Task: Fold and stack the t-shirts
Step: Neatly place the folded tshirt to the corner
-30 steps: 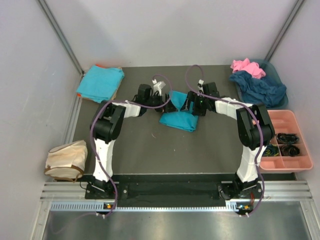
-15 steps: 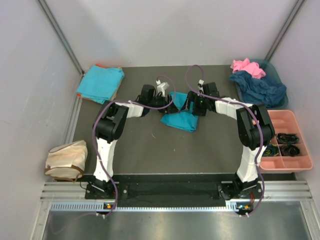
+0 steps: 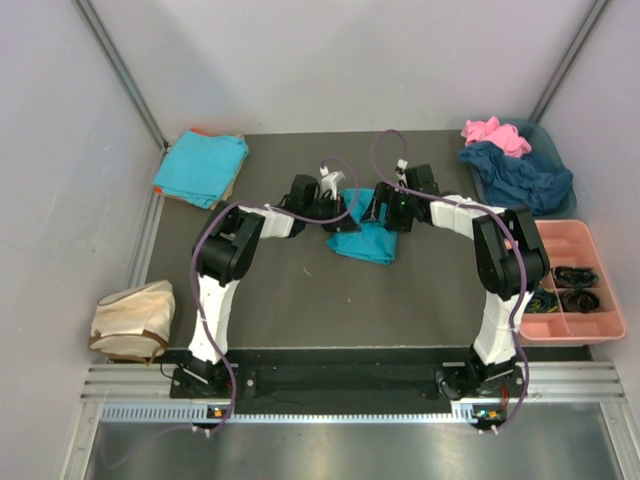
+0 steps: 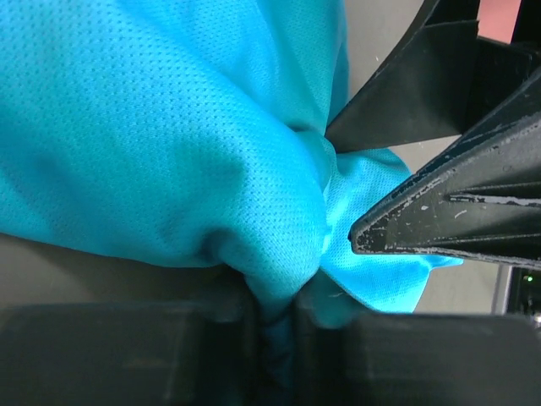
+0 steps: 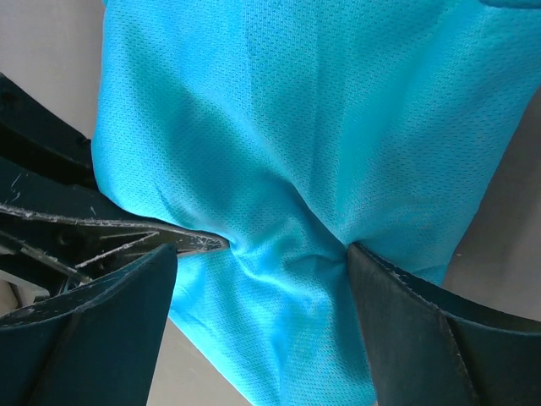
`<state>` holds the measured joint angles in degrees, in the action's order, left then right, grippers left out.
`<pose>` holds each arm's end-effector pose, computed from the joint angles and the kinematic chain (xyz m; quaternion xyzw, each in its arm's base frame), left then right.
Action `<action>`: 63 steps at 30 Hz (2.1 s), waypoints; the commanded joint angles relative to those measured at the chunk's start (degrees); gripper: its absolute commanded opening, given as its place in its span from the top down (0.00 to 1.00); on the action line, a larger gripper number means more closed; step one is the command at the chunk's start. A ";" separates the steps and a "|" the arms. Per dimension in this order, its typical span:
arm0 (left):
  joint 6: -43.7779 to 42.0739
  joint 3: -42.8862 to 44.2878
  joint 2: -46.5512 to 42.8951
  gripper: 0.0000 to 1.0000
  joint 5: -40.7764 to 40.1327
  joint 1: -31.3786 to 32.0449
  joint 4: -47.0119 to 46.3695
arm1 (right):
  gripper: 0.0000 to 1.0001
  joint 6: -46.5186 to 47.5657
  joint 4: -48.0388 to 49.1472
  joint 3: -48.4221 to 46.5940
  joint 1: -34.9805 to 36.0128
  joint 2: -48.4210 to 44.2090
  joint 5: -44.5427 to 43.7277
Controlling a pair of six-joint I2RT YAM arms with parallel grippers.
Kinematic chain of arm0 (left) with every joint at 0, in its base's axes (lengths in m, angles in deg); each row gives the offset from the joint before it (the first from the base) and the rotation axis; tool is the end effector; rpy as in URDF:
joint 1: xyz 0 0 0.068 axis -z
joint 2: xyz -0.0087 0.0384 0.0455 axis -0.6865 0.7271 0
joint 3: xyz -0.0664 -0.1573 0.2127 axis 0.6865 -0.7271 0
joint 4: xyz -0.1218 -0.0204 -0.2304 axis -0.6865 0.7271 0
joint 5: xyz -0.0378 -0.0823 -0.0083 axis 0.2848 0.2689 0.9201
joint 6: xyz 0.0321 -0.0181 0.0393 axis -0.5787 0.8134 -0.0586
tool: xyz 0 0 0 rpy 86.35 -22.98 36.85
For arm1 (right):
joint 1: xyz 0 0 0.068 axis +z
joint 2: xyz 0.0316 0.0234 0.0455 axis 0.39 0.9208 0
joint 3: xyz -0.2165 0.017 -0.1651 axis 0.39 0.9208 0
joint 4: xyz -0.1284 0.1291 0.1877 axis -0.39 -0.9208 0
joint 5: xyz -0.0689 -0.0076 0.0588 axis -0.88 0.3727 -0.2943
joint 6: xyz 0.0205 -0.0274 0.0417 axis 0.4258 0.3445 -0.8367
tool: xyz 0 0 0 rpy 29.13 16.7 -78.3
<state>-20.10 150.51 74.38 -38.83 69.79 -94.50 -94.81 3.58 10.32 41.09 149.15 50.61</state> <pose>0.4071 -0.2293 0.1128 0.1917 0.8128 -0.4791 0.2702 0.3821 0.1390 0.1637 0.0343 0.9210 0.3034 0.2421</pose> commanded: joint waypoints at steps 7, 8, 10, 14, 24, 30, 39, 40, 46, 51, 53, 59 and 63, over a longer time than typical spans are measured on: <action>-2.52 -2.44 3.15 1.00 -4.51 1.07 13.66 | 0.13 1.04 -0.19 1.35 0.50 0.67 -1.51; -2.69 -2.27 2.63 1.00 -4.60 0.99 13.93 | 0.11 0.69 1.82 2.93 0.50 -1.25 -1.15; -3.13 -1.74 2.36 1.00 -5.03 0.90 15.15 | 0.01 0.25 3.76 4.78 0.50 -4.07 -1.06; -4.10 0.36 1.48 1.00 -6.18 0.11 18.13 | 0.01 0.42 5.62 8.64 0.50 -16.96 -3.77; -14.10 11.96 -4.06 1.00 -13.73 -4.37 35.08 | 0.01 2.97 0.69 12.16 0.41 -26.50 -12.58; -21.05 21.10 -4.14 1.00 -19.35 -7.18 44.94 | 0.01 1.74 2.98 14.10 0.41 -24.92 -9.60; -29.05 32.79 -3.88 1.00 -36.57 -10.53 54.18 | 0.01 0.33 5.88 15.33 0.41 -20.18 -4.93; -29.76 33.67 -3.88 1.00 -38.33 -10.61 54.70 | 0.01 0.33 6.06 15.25 0.50 -19.82 -4.58; -34.07 40.36 -2.91 1.00 -43.80 -12.98 58.84 | 0.01 0.33 6.41 15.07 0.41 -18.32 -3.70; -36.44 44.57 -3.35 1.00 -40.64 -17.73 59.36 | 0.01 0.68 6.59 14.46 0.41 -16.92 -2.73; -37.41 47.30 -2.66 1.00 -39.93 -19.66 60.24 | 0.01 0.60 7.02 14.46 0.41 -15.96 -2.38; -41.01 53.98 0.77 1.00 -41.42 -24.58 62.71 | 0.01 0.60 7.02 14.10 0.41 -13.85 -1.32; -42.07 55.91 2.18 1.00 -40.11 -28.19 62.71 | 0.01 0.60 7.02 13.49 0.41 -12.26 -0.62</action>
<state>-59.48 203.01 74.82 -79.61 44.20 -32.91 -94.28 8.37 25.56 41.22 135.95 48.60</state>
